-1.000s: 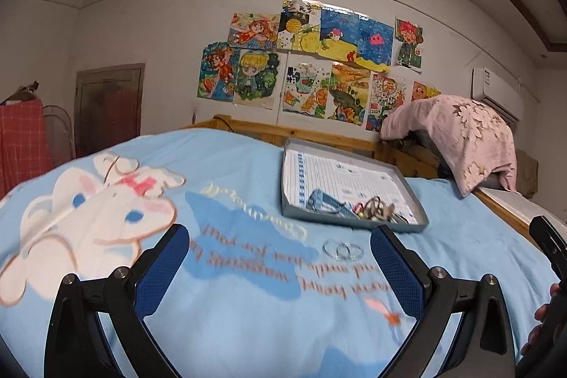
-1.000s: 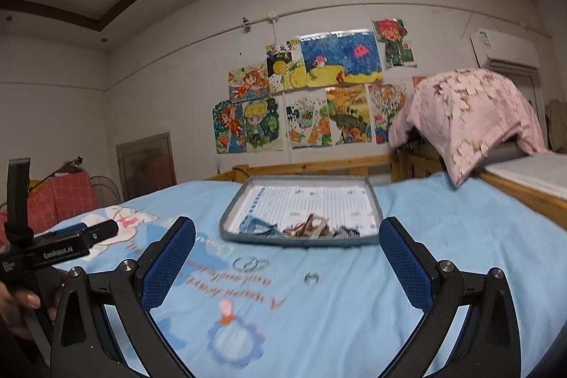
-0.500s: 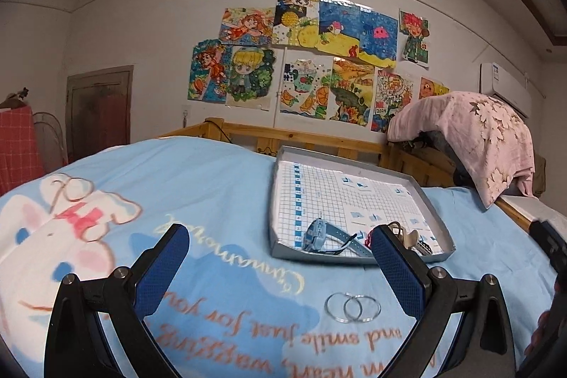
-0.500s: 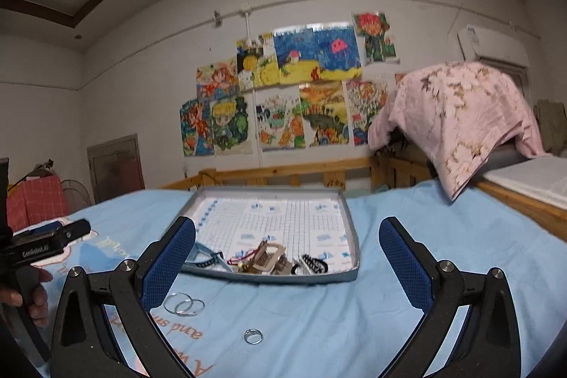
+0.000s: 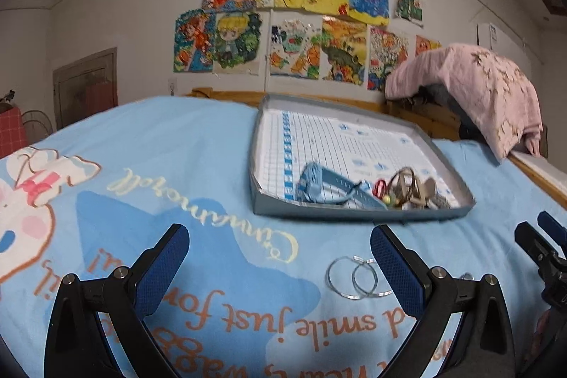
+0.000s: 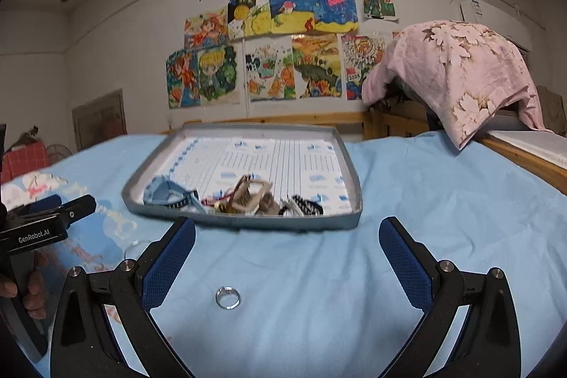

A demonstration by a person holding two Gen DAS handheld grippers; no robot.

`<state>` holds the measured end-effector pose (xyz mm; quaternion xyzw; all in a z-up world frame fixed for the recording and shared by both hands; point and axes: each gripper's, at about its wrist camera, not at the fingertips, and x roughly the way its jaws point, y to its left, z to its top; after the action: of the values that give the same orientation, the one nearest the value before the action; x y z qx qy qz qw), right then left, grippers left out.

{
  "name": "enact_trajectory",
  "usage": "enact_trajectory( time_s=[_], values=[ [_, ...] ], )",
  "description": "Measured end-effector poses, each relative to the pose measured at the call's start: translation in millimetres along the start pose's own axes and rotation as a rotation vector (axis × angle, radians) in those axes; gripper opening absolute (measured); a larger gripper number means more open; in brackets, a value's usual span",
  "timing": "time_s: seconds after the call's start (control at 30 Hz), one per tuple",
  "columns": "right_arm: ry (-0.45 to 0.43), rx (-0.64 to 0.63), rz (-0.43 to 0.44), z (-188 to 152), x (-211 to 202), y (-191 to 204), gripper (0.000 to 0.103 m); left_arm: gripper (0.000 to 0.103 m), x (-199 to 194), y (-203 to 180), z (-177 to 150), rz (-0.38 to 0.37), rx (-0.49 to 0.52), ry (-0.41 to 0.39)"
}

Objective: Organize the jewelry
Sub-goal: 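Grasp the linked silver rings with the left tool while the right tool grasps the small silver ring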

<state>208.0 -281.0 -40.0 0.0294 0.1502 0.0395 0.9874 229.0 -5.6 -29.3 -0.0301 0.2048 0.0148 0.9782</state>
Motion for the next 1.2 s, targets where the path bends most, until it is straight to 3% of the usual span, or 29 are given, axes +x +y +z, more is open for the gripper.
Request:
enact_trajectory(
  time_s=[0.2,0.47,0.53,0.6,0.7,0.83,1.03,1.2],
  values=[
    [0.090,-0.037,0.023,-8.1,8.6,5.6,0.102,0.103,17.4,-8.3,-9.8,-0.051,0.041,0.085],
    [0.160,-0.008,0.077,-16.1,16.0,-0.2,0.100,0.102,24.9,-8.0,-14.1,-0.116,0.029,0.127],
    [0.172,-0.025,0.089,-17.8,18.1,3.7,0.094,0.096,28.8,-8.6,-14.2,-0.137,0.029,0.144],
    [0.186,-0.039,0.100,-19.7,20.4,7.1,0.078,0.092,33.8,-10.3,-15.3,-0.156,0.032,0.170],
    [0.208,-0.056,0.120,-22.1,24.3,12.0,0.065,0.075,41.0,-11.2,-16.7,-0.194,0.029,0.204],
    [0.238,-0.075,0.153,-24.4,28.6,17.6,0.057,0.058,50.0,-10.9,-19.8,-0.242,0.013,0.254],
    [0.299,-0.096,0.191,-30.5,38.8,24.9,0.041,0.045,58.3,-14.0,-23.9,-0.281,0.008,0.299],
    [0.330,-0.091,0.201,-31.8,43.3,25.5,0.040,0.040,62.9,-14.7,-25.4,-0.307,0.000,0.329]
  ],
)
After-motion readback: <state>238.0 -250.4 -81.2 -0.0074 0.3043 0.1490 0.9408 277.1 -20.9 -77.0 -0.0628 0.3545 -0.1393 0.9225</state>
